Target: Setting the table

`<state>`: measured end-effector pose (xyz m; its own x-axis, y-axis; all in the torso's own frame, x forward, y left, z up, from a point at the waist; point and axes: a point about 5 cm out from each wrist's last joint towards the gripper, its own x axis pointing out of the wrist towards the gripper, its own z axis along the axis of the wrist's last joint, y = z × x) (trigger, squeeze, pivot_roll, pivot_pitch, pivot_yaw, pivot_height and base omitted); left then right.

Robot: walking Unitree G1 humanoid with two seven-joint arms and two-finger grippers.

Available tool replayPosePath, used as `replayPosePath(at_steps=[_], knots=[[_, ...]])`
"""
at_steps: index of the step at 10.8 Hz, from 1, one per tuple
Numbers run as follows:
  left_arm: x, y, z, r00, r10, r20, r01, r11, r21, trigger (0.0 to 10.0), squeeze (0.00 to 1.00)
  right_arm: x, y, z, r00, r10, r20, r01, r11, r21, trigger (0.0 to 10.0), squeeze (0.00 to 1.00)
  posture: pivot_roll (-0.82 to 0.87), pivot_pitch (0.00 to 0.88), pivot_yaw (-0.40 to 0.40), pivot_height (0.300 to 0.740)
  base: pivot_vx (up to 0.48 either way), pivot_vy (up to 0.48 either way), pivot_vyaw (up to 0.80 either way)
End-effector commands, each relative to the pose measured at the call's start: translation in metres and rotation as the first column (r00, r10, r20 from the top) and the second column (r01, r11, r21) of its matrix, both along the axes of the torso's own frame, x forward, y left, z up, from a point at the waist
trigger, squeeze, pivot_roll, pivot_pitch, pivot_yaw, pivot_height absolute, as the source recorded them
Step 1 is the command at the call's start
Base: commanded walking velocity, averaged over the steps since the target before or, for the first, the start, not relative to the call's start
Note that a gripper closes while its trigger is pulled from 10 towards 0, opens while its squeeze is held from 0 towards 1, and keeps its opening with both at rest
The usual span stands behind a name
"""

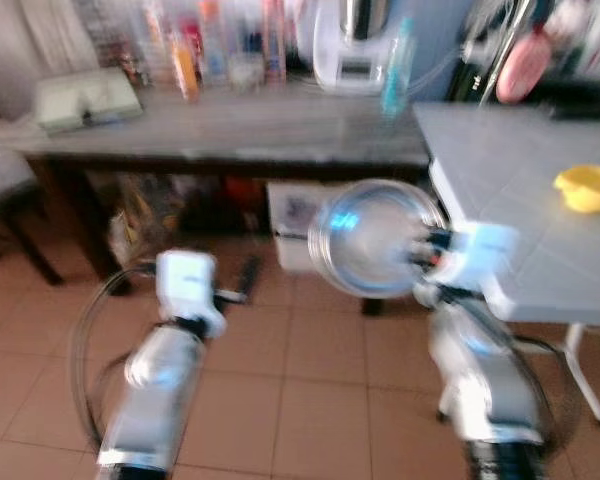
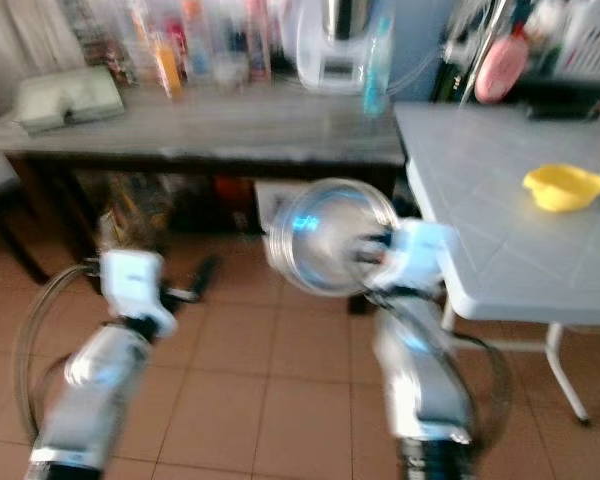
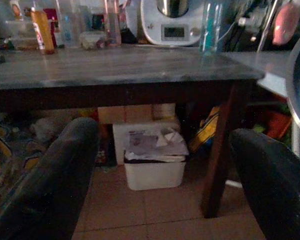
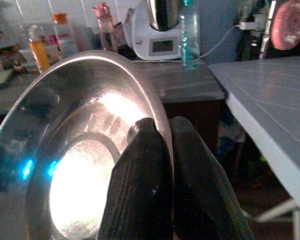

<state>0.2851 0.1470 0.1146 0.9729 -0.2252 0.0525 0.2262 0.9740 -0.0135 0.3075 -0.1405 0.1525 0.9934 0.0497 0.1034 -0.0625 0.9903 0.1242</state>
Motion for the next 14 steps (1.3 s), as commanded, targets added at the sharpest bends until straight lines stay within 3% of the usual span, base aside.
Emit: replayPosePath(at_steps=[1, 14], knots=[[0.0007, -0.0095, 0.0015, 0.999, -0.035, 0.008, 0.035, 0.999, -0.005, 10.0, 0.0, 0.0002, -0.0114, 0.0027, 0.999, -0.036, 0.013, 0.036, 0.999, -0.008, 10.0, 0.0, 0.09, 0.0, 0.027, 0.74, 0.48, 0.0, 0.0], [0.0008, -0.0086, 0.0028, 0.999, -0.041, 0.011, 0.041, 0.999, 0.013, 10.0, 0.0, -0.0036, -0.0103, -0.0047, 0.999, -0.036, -0.003, 0.036, 0.999, -0.021, 10.0, 0.0, 0.09, 0.0, 0.045, 0.74, 0.48, 0.0, 0.03]])
